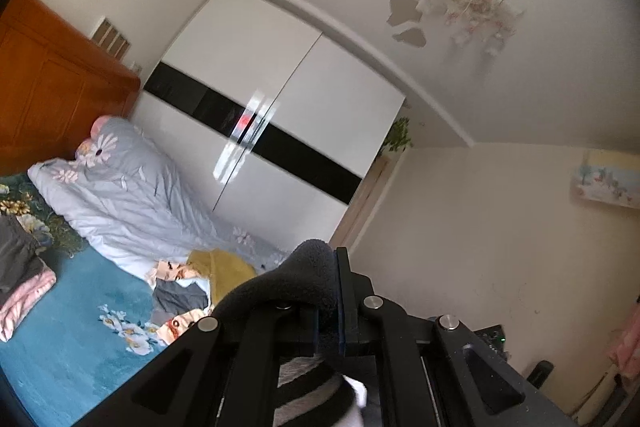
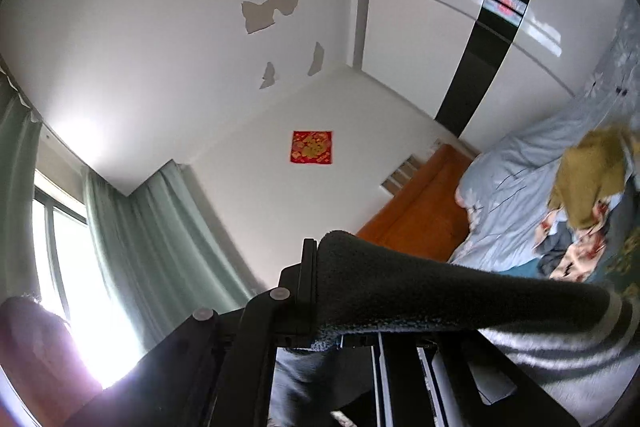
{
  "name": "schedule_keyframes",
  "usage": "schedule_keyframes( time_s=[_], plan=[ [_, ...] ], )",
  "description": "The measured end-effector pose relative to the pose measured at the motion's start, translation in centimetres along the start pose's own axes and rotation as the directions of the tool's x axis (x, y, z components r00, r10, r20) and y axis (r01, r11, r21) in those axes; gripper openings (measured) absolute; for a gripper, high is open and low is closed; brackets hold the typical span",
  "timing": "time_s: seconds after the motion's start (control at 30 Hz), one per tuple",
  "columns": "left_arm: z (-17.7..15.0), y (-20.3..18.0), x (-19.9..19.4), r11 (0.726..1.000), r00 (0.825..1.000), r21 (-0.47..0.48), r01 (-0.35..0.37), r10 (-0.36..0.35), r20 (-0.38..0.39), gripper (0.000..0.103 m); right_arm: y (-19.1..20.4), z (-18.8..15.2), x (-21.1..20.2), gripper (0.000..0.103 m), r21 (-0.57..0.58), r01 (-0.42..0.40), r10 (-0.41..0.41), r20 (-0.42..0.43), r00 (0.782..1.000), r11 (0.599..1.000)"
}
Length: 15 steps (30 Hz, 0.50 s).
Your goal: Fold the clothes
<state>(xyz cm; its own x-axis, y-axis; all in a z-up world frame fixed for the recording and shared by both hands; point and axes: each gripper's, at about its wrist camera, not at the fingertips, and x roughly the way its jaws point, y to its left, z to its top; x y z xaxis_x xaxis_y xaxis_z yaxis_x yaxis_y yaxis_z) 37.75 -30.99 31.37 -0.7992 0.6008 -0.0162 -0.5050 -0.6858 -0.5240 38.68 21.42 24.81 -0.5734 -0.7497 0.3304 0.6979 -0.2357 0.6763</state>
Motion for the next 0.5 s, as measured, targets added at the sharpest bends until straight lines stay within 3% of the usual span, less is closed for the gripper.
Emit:
schedule_keyframes(
  time_s=[0.1,0.2,0.33,0.5],
  plan=[
    [-0.5,2.0,4.0,0.998,0.997,-0.041,-0.042,0.039,-0.068,0.006,-2.3,0.3,-0.1,0.006,0.041,0.072,-0.072,-0.006,0.997,0.997],
    [-3.0,6.9,9.5,0.985,0.979,-0.127,-0.121,0.097,-0.182,0.006,-6.9,-0.2,-0.6,0.006,0.121,0.158,-0.156,-0.019,0.988,0.980],
    [-8.3,13.7,15.5,0.944,0.938,-0.246,-0.221,0.137,-0.317,0.006,-13.9,-1.6,-1.3,0.007,0.242,0.266,-0.263,-0.044,0.964,0.933],
    [-16.2,20.2,21.3,0.871,0.874,-0.358,-0.335,0.146,-0.464,0.006,-22.7,-3.7,-1.9,0.007,0.353,0.446,-0.428,-0.133,0.894,0.822]
  ],
)
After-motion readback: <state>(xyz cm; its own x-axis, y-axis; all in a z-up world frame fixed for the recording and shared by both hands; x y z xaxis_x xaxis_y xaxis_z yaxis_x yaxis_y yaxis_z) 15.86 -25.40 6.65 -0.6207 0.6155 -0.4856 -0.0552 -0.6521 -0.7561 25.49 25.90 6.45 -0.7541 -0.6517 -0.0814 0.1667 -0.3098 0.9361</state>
